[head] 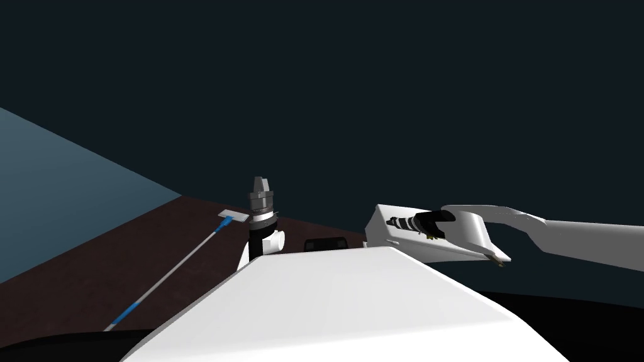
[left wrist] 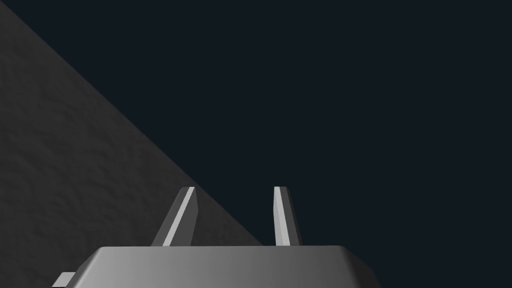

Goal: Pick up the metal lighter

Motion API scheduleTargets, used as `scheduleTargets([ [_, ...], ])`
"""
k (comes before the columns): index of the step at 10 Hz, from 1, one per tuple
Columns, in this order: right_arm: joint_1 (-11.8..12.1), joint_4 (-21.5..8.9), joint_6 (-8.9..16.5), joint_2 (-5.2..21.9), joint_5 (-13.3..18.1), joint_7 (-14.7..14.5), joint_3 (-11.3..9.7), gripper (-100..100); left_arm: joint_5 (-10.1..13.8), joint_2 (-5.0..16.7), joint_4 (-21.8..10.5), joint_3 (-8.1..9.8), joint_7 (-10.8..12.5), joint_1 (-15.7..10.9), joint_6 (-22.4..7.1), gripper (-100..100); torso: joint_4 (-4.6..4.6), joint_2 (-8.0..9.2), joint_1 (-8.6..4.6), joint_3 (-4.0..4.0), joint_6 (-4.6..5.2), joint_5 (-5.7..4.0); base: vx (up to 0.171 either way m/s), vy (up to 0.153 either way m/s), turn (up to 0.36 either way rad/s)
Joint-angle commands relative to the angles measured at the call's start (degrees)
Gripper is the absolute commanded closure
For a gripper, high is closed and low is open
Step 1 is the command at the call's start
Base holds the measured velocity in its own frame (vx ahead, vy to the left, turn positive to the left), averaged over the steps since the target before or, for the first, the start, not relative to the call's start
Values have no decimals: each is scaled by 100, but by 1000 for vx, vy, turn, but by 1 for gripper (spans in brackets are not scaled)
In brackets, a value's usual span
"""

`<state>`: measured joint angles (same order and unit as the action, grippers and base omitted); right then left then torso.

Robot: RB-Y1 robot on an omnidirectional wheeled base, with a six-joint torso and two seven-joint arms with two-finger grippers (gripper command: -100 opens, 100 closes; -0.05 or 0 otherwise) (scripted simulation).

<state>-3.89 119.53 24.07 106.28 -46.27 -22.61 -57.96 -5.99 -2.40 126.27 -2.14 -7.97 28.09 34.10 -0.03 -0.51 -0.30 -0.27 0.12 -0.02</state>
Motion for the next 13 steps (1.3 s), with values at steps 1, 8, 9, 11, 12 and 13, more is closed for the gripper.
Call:
scheduleTargets([
  [1, 40, -159, 0, -164, 83, -12, 29, -100, 0, 0, 0, 0, 0, 0, 0, 0, 0, 0, 0, 0, 0, 0, -27, 16, 12],
  [8, 29, -116, 14, -108, 23, -1, 13, 0, 0, 0, 0, 0, 0, 0, 0, 0, 2, -3, -20, 0, -11, -10, -2, 1, -4],
  [9, -21, 51, 10, 45, -33, -10, -15, 100, 0, 0, 0, 0, 0, 0, 0, 0, 2, -3, -19, 0, -11, -9, 20, -18, -7],
  [11, -81, 261, 20, 254, -150, -9, -58, 100, 0, 1, 0, 1, 0, 1, 0, 0, -2, -15, -24, -8, -8, -7, 37, -30, -13],
  [12, -51, 208, 10, 183, -60, 38, -47, 100, 0, 1, 0, 1, 0, 1, 0, 0, -3, -18, -26, -10, -6, -6, 14, -14, 1],
  [13, -56, 218, 4, 195, -70, 29, -48, 0, 0, 0, 0, 0, 0, 1, 0, 0, -4, -15, -22, -9, -6, -7, 0, 0, 0],
])
